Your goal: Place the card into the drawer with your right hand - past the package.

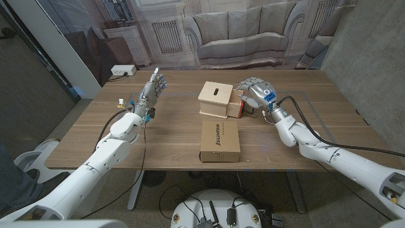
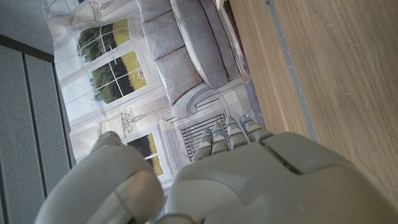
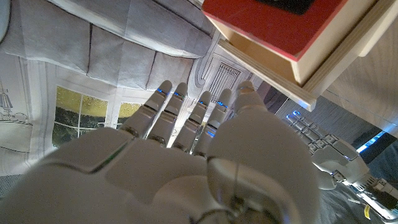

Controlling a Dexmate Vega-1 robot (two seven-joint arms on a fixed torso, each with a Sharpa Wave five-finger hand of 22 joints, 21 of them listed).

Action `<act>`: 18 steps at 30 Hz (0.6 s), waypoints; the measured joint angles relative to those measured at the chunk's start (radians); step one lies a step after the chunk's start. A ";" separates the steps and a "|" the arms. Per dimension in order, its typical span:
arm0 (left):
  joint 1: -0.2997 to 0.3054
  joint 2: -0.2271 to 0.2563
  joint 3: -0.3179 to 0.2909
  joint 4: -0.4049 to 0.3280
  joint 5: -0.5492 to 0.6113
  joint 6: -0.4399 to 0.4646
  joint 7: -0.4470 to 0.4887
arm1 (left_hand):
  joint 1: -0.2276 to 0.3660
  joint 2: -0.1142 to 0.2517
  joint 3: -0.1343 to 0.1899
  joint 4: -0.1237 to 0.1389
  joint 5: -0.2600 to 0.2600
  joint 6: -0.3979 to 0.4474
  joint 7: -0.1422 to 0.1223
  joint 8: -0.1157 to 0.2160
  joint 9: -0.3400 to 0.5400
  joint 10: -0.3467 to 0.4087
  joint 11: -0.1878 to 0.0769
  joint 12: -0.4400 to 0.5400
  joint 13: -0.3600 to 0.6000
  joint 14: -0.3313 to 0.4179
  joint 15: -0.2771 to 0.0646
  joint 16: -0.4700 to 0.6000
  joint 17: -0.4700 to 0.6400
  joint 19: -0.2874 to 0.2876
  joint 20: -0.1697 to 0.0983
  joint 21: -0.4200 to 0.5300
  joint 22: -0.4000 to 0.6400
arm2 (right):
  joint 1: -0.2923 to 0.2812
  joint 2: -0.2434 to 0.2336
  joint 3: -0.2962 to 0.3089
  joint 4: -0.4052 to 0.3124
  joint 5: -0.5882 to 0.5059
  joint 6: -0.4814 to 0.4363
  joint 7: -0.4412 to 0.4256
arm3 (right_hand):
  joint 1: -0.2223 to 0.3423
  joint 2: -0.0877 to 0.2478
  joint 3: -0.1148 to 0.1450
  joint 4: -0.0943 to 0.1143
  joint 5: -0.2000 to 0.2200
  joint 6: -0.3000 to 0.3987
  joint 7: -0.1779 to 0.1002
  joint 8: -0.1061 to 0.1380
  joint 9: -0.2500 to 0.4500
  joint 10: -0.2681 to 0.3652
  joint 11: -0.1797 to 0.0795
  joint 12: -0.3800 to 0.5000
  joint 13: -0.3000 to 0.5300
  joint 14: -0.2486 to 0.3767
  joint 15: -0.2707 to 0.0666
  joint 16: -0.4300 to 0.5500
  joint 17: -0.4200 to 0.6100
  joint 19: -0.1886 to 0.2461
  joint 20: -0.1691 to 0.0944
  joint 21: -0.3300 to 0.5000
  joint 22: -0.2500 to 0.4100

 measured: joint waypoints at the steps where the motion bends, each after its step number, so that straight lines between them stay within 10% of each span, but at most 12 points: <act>1: 0.000 0.000 0.000 0.001 0.000 0.000 -0.001 | 0.000 0.000 0.000 0.000 0.000 0.000 0.000 0.000 0.000 0.000 0.000 0.000 0.000 0.000 0.000 0.000 0.000 0.000 0.000 0.000 0.000 | -0.003 -0.001 0.002 -0.005 0.000 -0.001 0.001 | 0.000 0.000 0.000 0.000 0.000 0.000 0.000 0.000 -0.003 -0.002 0.002 0.000 0.000 -0.003 0.003 0.000 0.000 0.000 0.000 0.000 0.000; 18: -0.002 -0.006 0.002 0.026 -0.010 -0.017 -0.027 | 0.000 0.000 -0.004 -0.004 0.000 0.000 0.000 0.000 0.000 0.000 0.000 0.000 0.000 0.000 0.000 0.000 0.000 0.000 0.000 0.000 0.000 | -0.059 -0.023 0.051 -0.136 0.017 -0.078 0.101 | -0.041 0.009 -0.007 0.016 0.000 -0.052 0.001 -0.051 -0.023 -0.077 0.030 -0.006 0.000 -0.058 0.006 -0.008 0.000 -0.020 -0.002 0.000 0.000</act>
